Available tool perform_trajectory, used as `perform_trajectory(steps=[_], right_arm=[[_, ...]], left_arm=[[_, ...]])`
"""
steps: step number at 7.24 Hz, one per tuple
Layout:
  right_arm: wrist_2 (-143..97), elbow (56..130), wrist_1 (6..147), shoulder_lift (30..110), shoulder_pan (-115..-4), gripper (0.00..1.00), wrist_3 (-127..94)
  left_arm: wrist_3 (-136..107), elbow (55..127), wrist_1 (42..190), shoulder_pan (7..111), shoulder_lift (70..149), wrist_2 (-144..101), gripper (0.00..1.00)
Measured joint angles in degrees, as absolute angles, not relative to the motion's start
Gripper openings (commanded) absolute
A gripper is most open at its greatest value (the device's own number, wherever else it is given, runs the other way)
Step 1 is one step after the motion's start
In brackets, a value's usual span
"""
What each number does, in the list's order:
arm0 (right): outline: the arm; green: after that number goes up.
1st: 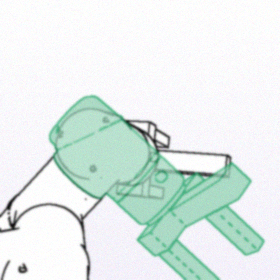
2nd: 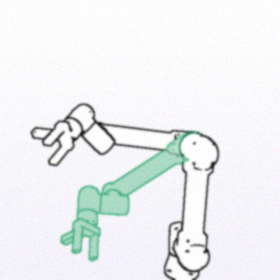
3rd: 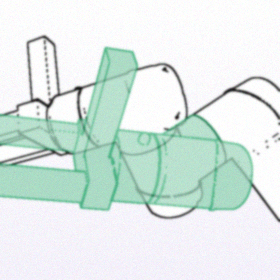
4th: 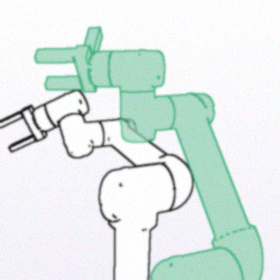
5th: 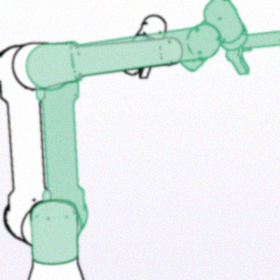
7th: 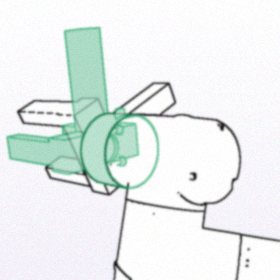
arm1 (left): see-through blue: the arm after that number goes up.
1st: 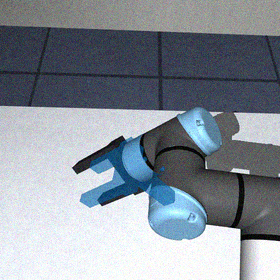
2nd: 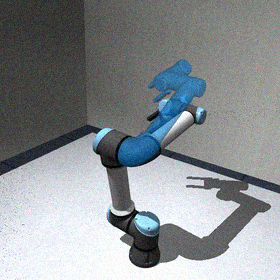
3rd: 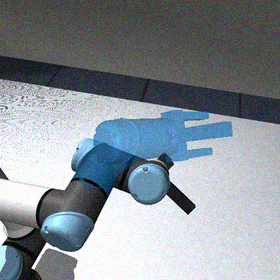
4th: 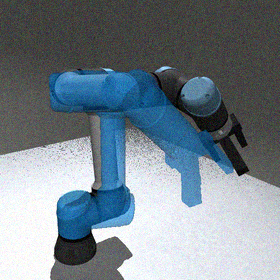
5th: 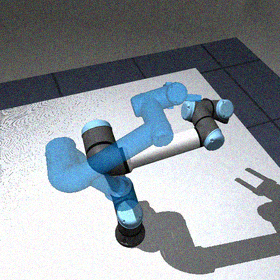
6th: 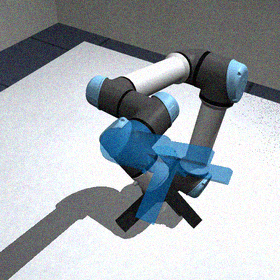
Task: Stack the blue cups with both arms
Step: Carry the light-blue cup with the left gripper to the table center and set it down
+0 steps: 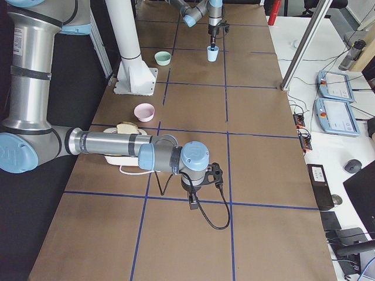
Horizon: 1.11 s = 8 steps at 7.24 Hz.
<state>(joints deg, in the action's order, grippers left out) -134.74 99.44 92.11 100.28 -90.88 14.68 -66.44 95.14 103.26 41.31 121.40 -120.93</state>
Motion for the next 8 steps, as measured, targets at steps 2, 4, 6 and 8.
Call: perform_trajectory(steps=[2, 4, 6, 8], right_arm=[[-134.7, 99.5, 92.1, 100.3, -90.9, 1.0, 14.5], [-134.7, 99.4, 92.2, 100.3, -90.9, 1.0, 14.4], [-134.8, 99.4, 92.1, 100.3, -90.9, 1.0, 14.4], [-134.8, 99.5, 92.2, 100.3, -90.9, 1.0, 14.4]], left_arm=[[-73.7, 87.7, 102.8, 35.2, 131.5, -114.7, 0.03], [-75.4, 84.2, 102.8, 31.8, 134.8, -111.4, 0.38], [-75.4, 83.4, 102.8, 30.9, 135.0, -110.9, 0.94], [-75.2, 83.2, 102.8, 30.7, 135.0, -110.8, 1.0]])
